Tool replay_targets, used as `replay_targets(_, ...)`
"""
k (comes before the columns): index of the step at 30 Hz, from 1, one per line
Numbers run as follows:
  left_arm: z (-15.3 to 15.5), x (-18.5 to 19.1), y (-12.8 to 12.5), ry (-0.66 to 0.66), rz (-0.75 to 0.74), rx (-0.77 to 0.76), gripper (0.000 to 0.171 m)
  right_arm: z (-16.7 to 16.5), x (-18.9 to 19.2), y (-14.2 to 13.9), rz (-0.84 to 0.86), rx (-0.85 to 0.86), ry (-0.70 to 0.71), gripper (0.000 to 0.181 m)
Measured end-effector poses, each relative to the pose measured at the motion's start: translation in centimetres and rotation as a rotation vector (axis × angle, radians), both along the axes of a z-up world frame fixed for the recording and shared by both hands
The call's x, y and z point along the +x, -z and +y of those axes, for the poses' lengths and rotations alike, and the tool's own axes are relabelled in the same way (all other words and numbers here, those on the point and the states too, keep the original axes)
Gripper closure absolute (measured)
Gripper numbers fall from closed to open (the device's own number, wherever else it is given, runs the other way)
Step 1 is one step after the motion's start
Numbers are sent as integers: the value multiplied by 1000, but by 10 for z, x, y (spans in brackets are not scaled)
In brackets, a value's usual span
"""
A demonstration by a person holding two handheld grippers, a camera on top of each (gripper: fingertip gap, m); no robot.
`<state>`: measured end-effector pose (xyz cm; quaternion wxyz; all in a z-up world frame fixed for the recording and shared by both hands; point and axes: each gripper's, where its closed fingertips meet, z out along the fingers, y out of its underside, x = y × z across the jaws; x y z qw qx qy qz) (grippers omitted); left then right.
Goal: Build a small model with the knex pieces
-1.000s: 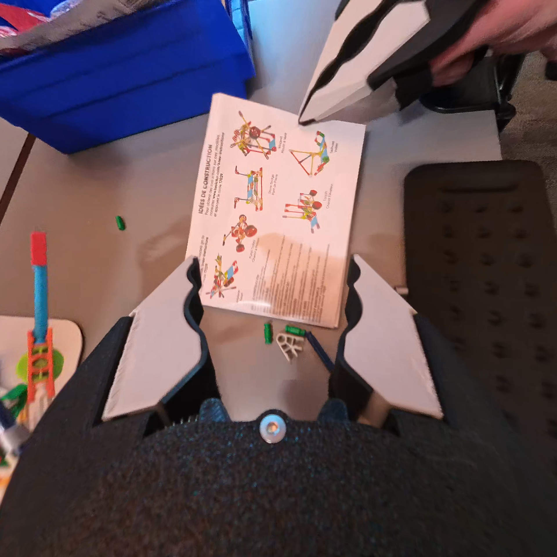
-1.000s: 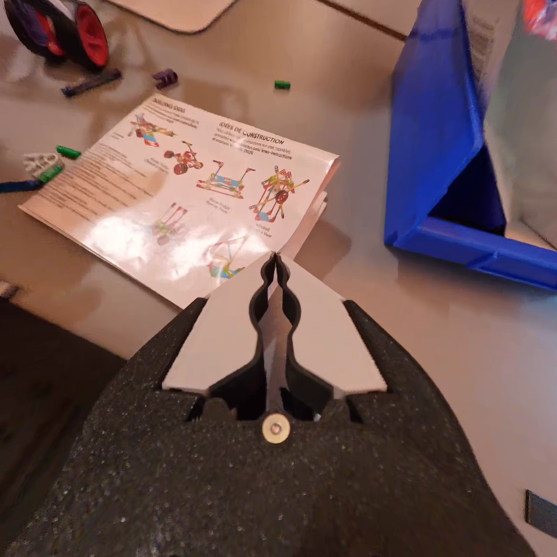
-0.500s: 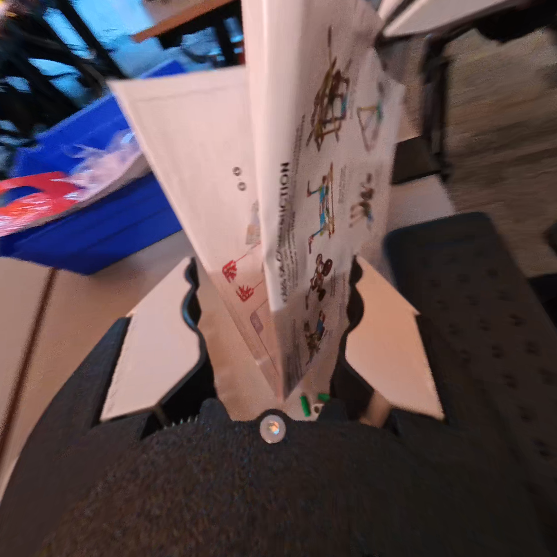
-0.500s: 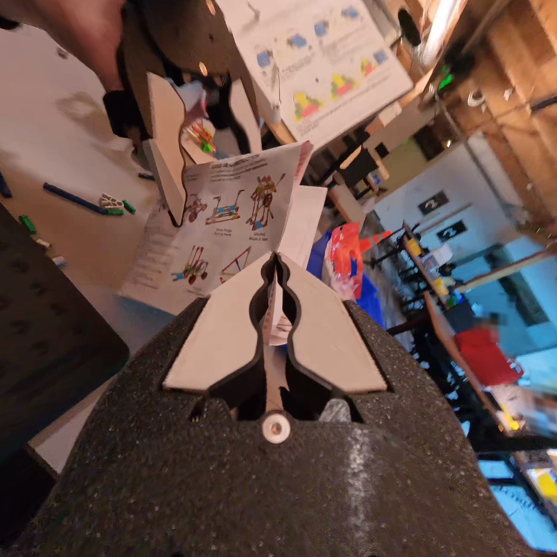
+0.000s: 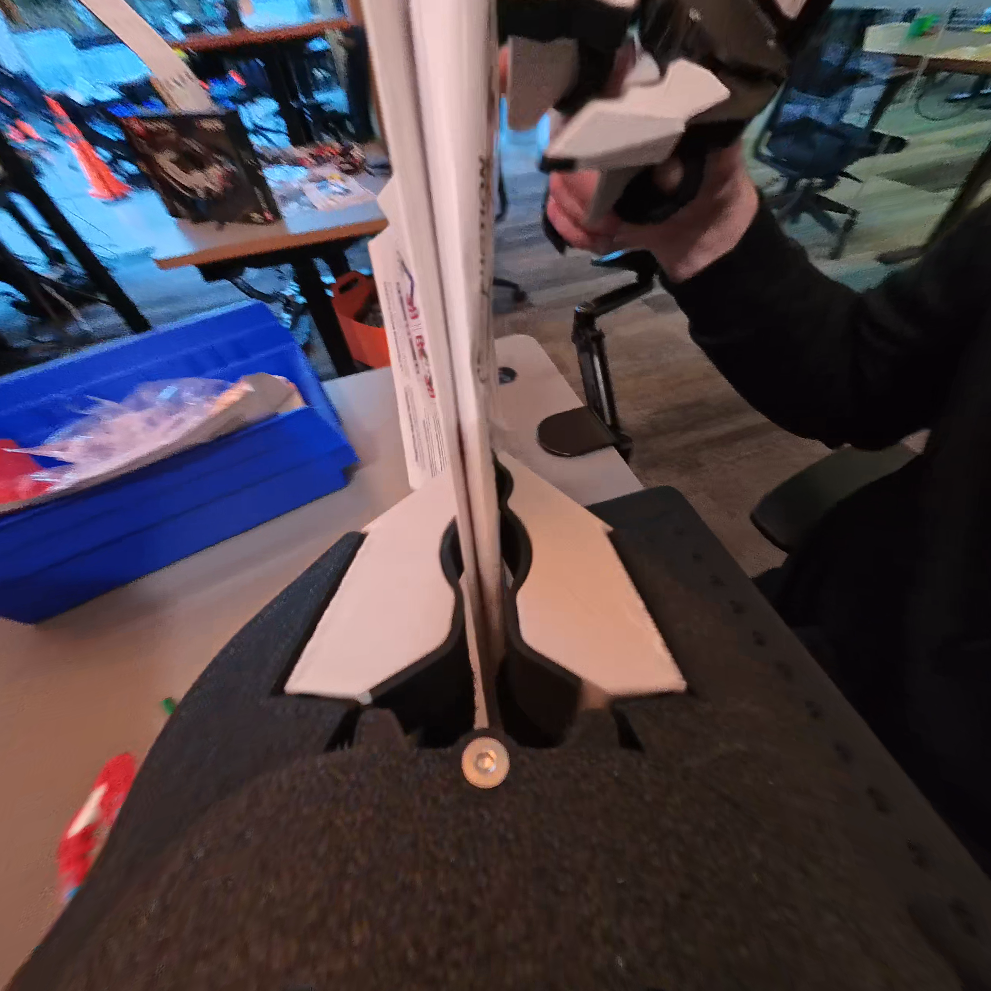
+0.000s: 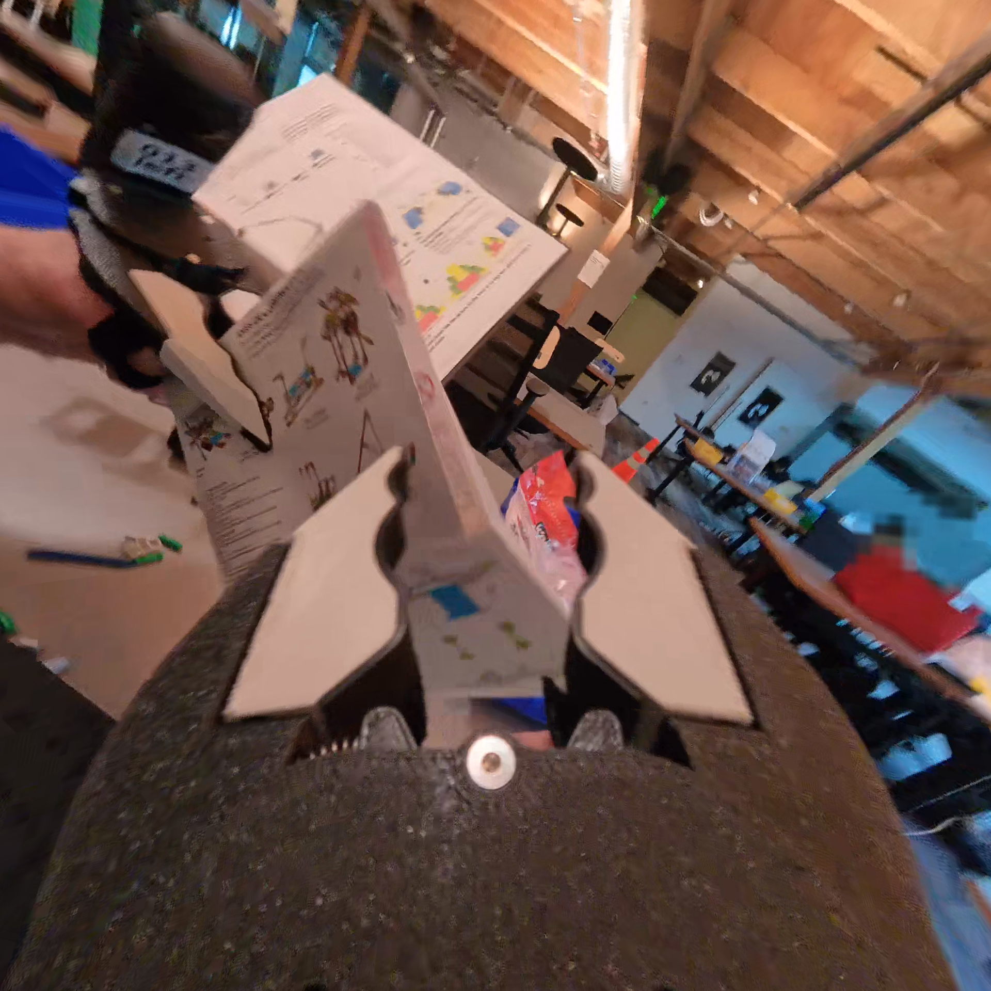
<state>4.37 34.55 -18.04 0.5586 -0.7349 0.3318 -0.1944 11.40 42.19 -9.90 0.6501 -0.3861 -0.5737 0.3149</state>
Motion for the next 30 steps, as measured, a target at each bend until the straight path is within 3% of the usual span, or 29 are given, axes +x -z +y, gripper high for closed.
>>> replay_targets(1, -1, -6, -6, -18, 5, 21, 171, 3, 1, 2, -3, -63, -21, 106)
replay_targets(4, -16, -11, -16, 27, 62, 25, 171, -2, -2, 11, -22, -116, -112, 103)
replay_targets(6, -26, -11, -13, 38, 196, -11, 171, -10, -10, 8, -38, -7, -113, 103)
replay_targets(9, -35, -12, -17, 11, 391, -12, 171, -37, -28, 25, -225, 216, -176, 100)
replay_targets(12, -42, -18, -33, -40, 453, 25, 171, -49, -45, 53, -417, 309, -231, 112)
replay_targets(14, -43, -33, -36, -121, 561, 54, 171, -39, -55, 57, -459, 329, -172, 158)
replay_targets(15, -42, -37, -40, -158, 595, 76, 171, -34, -60, 53, -437, 313, -138, 178)
replay_targets(18, -45, -32, -53, -205, 704, 142, 169, -26, -71, 34, -324, 164, -89, 181)
replay_targets(22, -46, -24, -58, -246, 856, 216, 151, -8, -73, 4, -140, -18, -31, 181)
replay_targets(24, -43, -19, -64, -254, 833, 271, 145, -9, -71, -7, -70, -116, -57, 181)
replay_targets(27, -37, -48, -89, -422, 844, 370, 161, -17, -70, -11, -57, -117, -90, 181)
replay_targets(30, -51, -56, -103, -400, 683, 354, 166, -33, -69, -5, -89, -82, -167, 181)
